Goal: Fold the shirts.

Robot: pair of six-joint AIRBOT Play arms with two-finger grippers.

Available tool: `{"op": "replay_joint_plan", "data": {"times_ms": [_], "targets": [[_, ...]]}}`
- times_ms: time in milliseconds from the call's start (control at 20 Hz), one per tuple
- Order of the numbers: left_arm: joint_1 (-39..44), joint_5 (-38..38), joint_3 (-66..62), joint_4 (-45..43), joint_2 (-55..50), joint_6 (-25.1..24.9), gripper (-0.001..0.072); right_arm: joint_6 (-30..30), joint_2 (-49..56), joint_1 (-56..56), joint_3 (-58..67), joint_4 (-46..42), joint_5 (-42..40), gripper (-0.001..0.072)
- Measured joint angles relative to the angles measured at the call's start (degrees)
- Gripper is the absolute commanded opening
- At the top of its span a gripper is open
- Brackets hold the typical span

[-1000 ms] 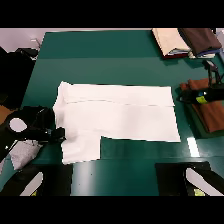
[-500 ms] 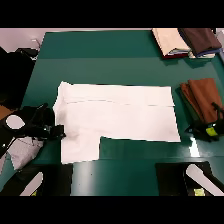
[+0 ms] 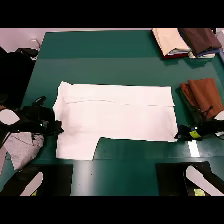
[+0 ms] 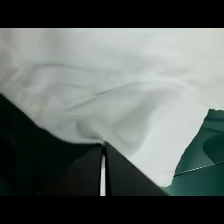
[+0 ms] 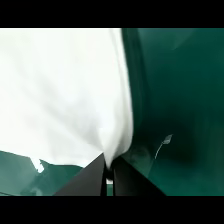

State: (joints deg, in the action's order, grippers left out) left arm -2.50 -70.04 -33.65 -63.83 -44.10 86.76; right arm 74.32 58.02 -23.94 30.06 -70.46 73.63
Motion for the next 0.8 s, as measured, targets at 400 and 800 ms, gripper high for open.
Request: {"op": "replay_joint_plan", "data": {"times_ms": [400, 800], "targets": [[0.0, -8.5, -4.2, -1.0, 7.3, 0.9, 0.0020, -0.1, -6.6, 5.4, 9.6, -5.9, 8.5, 0.0019], [0.0, -9.7, -5.6, -0.6, 9.1, 2.1, 0.0021, 0.9, -11.3, 6.2, 11.9, -13.1, 9.7, 0.0018]]}}
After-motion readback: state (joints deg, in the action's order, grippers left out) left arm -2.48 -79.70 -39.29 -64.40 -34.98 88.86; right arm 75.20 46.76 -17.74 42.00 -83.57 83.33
